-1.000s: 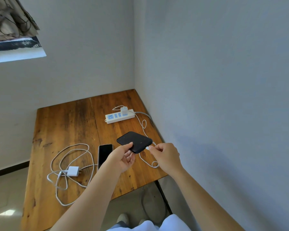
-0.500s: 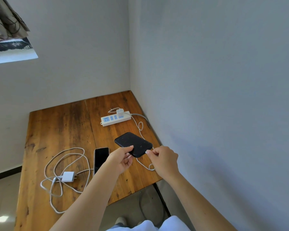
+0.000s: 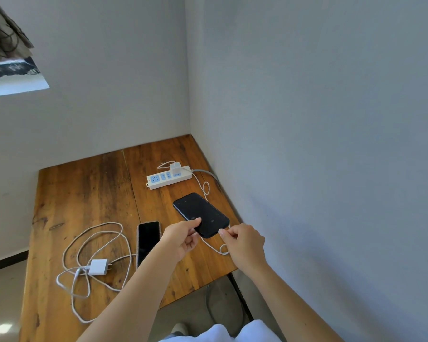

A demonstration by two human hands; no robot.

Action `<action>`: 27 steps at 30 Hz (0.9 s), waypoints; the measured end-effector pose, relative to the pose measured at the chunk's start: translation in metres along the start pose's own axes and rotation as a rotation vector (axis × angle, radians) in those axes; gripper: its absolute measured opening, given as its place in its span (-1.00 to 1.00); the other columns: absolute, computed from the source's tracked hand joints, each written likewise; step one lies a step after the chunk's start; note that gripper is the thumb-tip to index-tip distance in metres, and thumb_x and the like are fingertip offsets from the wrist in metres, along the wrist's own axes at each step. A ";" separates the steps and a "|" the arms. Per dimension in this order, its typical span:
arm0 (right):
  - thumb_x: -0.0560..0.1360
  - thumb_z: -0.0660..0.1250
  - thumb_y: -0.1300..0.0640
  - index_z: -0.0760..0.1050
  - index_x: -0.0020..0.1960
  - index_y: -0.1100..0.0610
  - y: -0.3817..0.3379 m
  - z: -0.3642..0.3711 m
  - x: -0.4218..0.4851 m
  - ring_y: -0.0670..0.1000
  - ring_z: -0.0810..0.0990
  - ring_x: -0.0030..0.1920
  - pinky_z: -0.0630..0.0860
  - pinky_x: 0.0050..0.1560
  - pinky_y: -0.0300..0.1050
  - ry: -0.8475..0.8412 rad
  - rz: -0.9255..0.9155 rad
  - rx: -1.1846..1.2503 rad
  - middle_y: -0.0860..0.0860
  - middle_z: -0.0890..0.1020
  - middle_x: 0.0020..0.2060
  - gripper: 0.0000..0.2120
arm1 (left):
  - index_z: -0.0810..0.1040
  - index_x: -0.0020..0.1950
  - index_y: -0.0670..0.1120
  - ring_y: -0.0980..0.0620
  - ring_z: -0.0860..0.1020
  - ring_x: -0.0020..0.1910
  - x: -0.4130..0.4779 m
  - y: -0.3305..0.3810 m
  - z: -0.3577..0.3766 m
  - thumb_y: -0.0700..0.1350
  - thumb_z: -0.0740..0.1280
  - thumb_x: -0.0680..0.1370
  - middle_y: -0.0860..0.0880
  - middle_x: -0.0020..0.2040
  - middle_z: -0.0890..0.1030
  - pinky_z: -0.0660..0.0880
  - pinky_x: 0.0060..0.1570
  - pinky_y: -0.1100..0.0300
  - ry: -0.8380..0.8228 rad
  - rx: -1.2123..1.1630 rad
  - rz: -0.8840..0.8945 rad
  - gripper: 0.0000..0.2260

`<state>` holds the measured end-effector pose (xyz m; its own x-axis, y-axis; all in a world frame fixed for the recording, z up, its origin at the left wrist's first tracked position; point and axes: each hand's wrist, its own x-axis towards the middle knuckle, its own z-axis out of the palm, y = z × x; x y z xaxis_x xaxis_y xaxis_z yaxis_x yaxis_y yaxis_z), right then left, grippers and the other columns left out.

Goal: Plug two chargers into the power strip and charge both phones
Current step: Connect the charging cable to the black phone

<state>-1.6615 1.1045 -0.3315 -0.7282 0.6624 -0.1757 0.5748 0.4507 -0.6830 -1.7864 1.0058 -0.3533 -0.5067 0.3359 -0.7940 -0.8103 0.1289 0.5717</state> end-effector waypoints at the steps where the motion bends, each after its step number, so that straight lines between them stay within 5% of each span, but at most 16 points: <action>1: 0.55 0.27 -0.05 0.44 -0.35 -0.02 0.002 0.000 0.000 -0.05 0.57 -0.24 0.51 0.06 0.09 -0.015 0.003 0.005 -0.08 0.55 -0.38 -0.70 | 0.52 0.12 -0.24 0.05 0.48 -0.39 0.001 0.000 -0.001 -0.21 0.43 0.47 -0.22 -0.06 0.58 0.48 -0.49 0.33 0.001 0.002 0.003 -0.74; 7: 0.53 0.28 -0.07 0.51 -0.29 -0.07 0.010 0.004 0.007 -0.10 0.62 -0.26 0.59 -0.02 0.00 -0.123 -0.027 0.056 -0.15 0.59 -0.38 -0.77 | 0.52 0.15 -0.22 0.05 0.49 -0.38 -0.001 0.002 -0.006 -0.18 0.43 0.48 -0.19 -0.05 0.58 0.49 -0.45 0.30 -0.037 -0.031 -0.023 -0.71; 15: 0.51 0.31 -0.06 0.59 -0.31 -0.01 0.018 0.007 0.017 -0.14 0.64 -0.32 0.55 -0.21 -0.27 -0.161 -0.058 0.078 -0.08 0.65 -0.41 -0.73 | 0.49 0.21 -0.13 -0.06 0.56 -0.06 -0.004 0.009 -0.011 -0.15 0.38 0.51 -0.16 0.05 0.60 0.48 -0.19 0.16 -0.125 -0.008 0.017 -0.72; 27: 0.51 0.33 -0.03 0.52 -0.39 -0.13 0.016 0.003 0.021 -0.16 0.64 -0.32 0.53 -0.29 -0.33 -0.129 -0.079 0.147 -0.13 0.63 -0.43 -0.71 | 0.52 0.16 -0.12 -0.01 0.55 -0.07 0.005 0.016 -0.013 -0.18 0.39 0.50 -0.15 0.02 0.62 0.46 -0.25 0.19 -0.133 -0.020 0.011 -0.76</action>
<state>-1.6684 1.1242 -0.3484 -0.8161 0.5423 -0.1997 0.4598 0.4000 -0.7928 -1.8056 0.9978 -0.3513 -0.4736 0.4579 -0.7524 -0.8110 0.1065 0.5753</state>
